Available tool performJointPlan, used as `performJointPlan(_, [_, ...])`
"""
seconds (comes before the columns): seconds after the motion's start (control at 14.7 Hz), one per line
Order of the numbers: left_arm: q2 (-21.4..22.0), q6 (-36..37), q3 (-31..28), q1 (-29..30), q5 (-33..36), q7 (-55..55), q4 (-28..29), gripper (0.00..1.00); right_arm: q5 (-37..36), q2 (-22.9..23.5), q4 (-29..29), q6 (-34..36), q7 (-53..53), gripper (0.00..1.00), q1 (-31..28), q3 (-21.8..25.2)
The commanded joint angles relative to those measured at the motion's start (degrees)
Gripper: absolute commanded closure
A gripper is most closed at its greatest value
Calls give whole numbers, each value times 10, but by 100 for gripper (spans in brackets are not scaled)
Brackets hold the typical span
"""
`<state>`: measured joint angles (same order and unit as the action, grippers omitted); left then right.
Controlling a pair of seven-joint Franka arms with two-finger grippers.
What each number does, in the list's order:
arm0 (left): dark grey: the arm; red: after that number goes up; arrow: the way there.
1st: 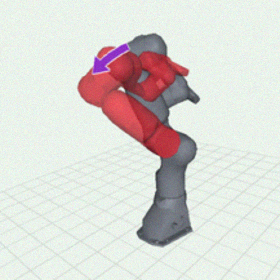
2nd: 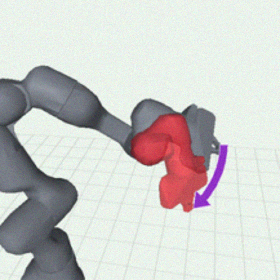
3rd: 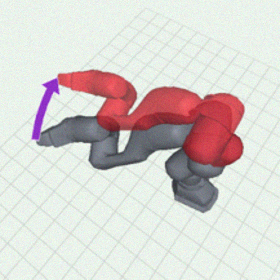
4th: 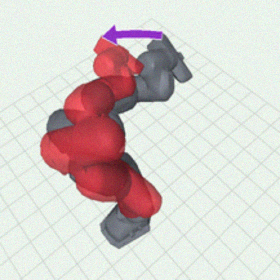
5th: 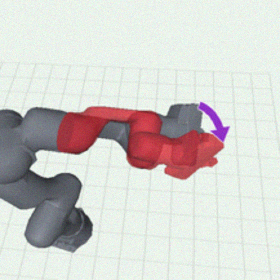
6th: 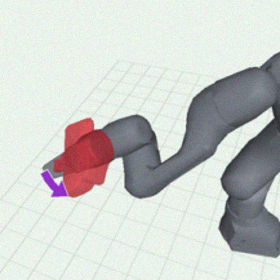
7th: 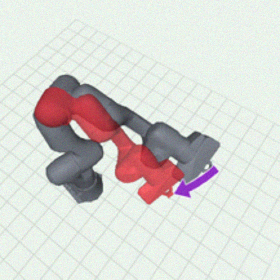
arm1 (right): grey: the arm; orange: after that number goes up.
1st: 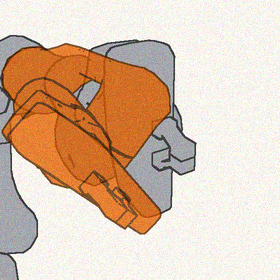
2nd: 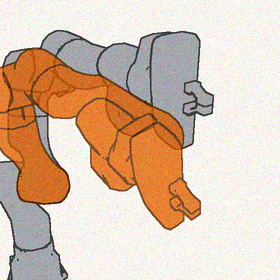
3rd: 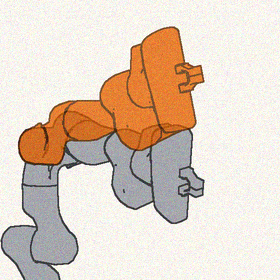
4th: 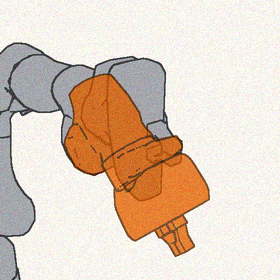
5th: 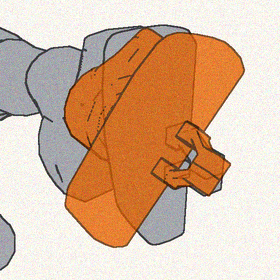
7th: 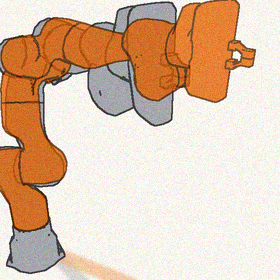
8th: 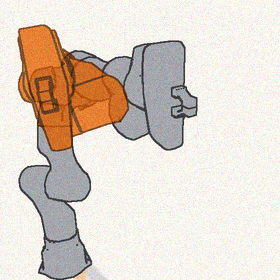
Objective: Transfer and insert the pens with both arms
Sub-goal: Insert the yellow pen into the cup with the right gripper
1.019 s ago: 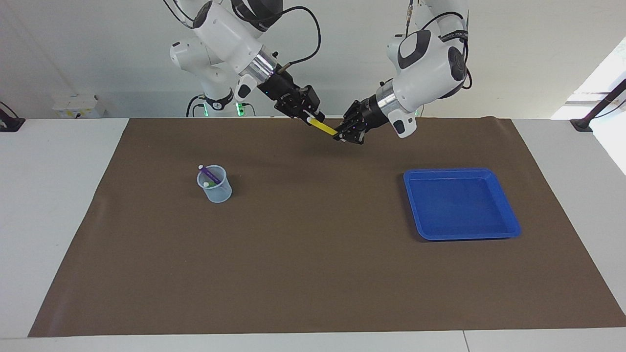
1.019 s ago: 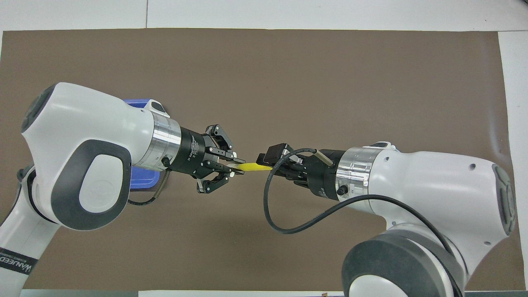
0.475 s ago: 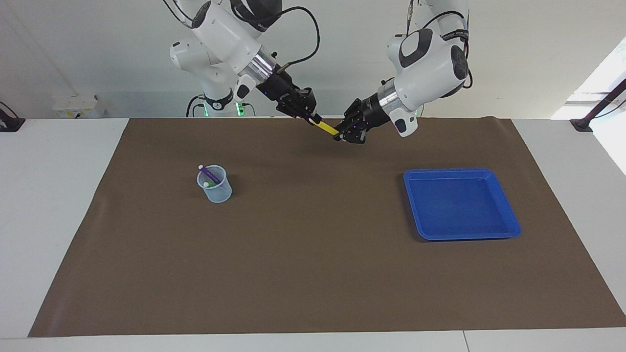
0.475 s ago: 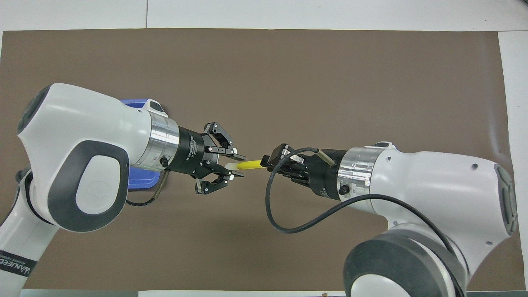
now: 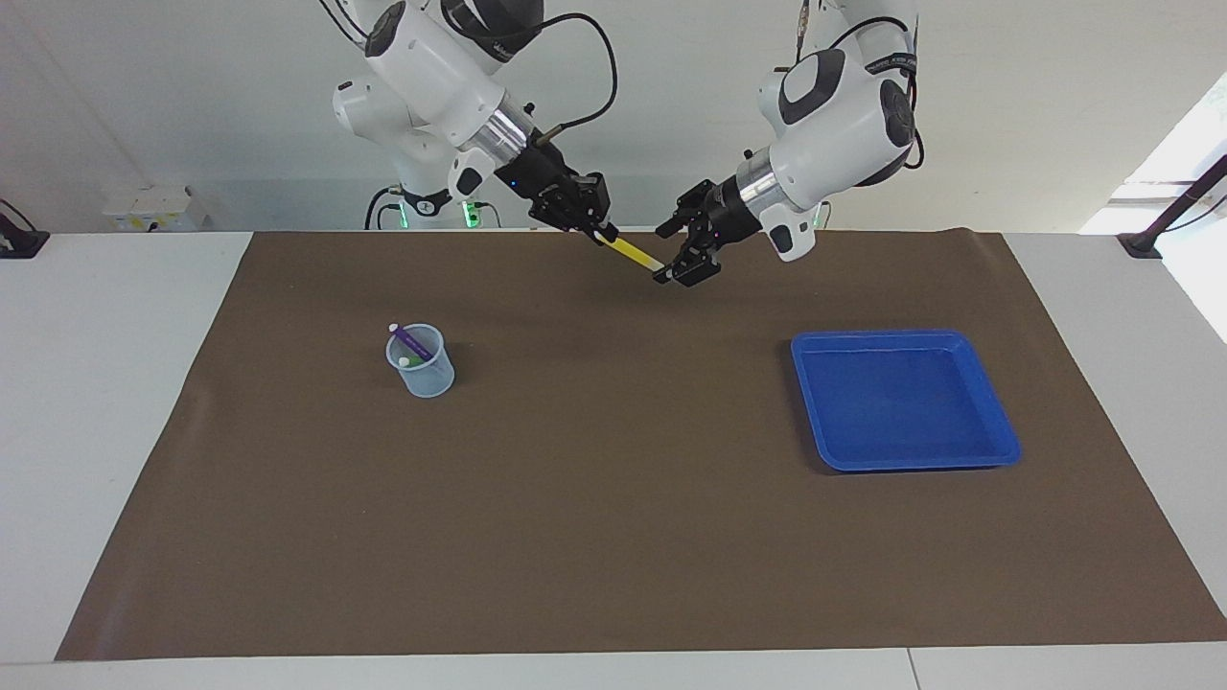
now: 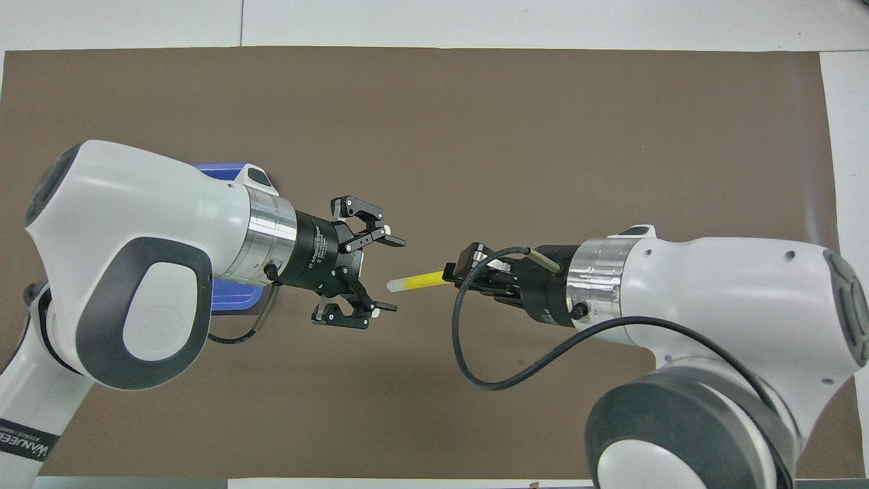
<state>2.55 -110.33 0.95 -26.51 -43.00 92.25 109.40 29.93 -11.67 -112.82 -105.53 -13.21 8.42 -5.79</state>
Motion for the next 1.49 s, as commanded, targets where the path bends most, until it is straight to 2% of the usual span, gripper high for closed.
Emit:
performJointPlan(0.0, [11,-7,-4,0,11,-10,9,0,-84,5,27,74,143,100,-73,-4])
performJointPlan(0.14, [11,-9,-4,1,15,-10,7,0,-164,4,24,75,247,100,-107,-4])
performJointPlan(0.27, [9,-14,-3,0,26,-13,5,0,-205,0,10,54,286,100,-118,-4])
performJointPlan(0.54, [5,-17,-3,1,30,-32,-1,0,-210,-34,-70,-16,295,100,-123,-4])
performJointPlan(0.68, [5,-17,-4,4,30,-38,-1,0,-226,-34,-75,-38,330,100,-122,-4])
performJointPlan(0.81, [4,-12,-1,36,37,-60,-3,0,-237,-35,-90,-61,340,100,-120,-4])
performJointPlan(0.95, [1,-1,5,60,76,-94,-11,0,-237,-34,-100,-79,339,100,-117,-5])
performJointPlan(1.15, [-4,43,47,127,133,-211,-23,0,-237,-37,-125,-101,339,100,-114,-6])
performJointPlan(1.29, [-6,80,46,148,164,-302,-37,0,-237,-46,-145,-104,341,100,-118,-6])
performJointPlan(1.43, [-9,112,46,156,232,-389,-48,0,-236,-48,-150,-102,340,100,-119,-6])
